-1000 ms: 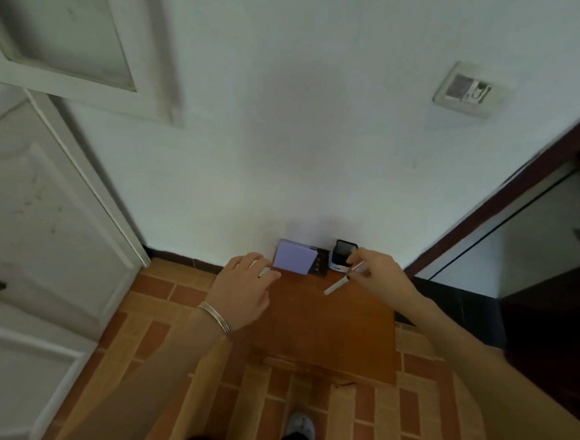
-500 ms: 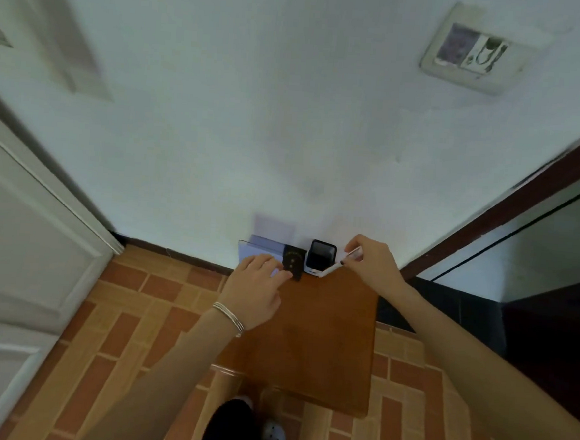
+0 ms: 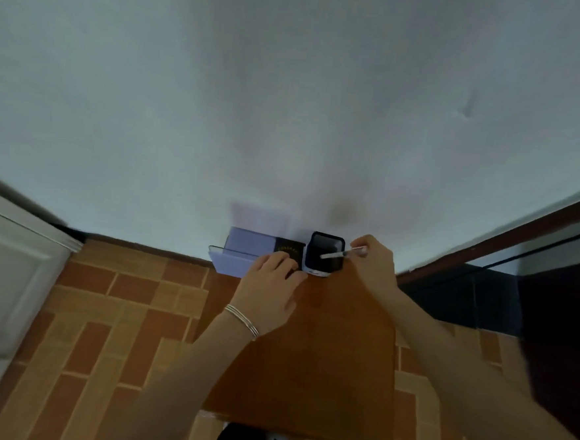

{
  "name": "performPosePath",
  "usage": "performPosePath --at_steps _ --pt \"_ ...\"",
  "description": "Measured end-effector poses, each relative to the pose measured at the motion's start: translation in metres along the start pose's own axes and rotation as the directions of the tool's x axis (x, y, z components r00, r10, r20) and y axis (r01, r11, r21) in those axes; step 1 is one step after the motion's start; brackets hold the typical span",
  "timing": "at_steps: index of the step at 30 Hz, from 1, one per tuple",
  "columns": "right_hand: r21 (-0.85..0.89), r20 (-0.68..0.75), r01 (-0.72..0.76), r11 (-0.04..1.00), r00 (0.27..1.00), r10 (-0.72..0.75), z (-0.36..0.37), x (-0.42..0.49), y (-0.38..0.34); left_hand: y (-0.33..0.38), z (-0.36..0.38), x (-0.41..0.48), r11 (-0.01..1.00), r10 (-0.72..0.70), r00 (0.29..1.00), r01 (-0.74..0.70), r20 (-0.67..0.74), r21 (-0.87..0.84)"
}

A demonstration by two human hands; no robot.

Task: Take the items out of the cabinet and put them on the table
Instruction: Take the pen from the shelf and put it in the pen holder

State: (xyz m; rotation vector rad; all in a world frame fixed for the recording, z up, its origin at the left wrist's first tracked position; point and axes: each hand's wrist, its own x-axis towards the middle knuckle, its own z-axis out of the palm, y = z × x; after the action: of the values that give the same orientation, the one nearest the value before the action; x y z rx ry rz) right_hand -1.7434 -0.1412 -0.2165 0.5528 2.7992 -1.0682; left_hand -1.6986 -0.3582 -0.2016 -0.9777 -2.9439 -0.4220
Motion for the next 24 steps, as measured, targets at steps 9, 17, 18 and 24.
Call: performPosePath --at_steps 9,17,18,24 --pt "-0.009 0.051 -0.092 0.996 0.994 0.092 0.038 0.026 0.006 -0.02 0.023 0.007 0.999 0.028 0.999 -0.029 -0.04 -0.03" --pt "0.025 0.078 -0.176 0.984 0.982 0.173 0.043 0.034 0.006 -0.024 0.021 0.01 0.998 0.048 0.998 -0.049 -0.036 -0.044" --pt "0.033 0.09 -0.177 0.984 0.981 0.174 0.044 0.035 0.005 -0.024 0.022 0.011 0.998 0.047 0.998 -0.049 -0.036 -0.044" --pt "0.022 0.106 -0.154 0.988 0.983 0.151 0.041 0.033 0.004 -0.022 0.023 0.012 0.997 0.069 0.997 -0.07 -0.043 -0.045"
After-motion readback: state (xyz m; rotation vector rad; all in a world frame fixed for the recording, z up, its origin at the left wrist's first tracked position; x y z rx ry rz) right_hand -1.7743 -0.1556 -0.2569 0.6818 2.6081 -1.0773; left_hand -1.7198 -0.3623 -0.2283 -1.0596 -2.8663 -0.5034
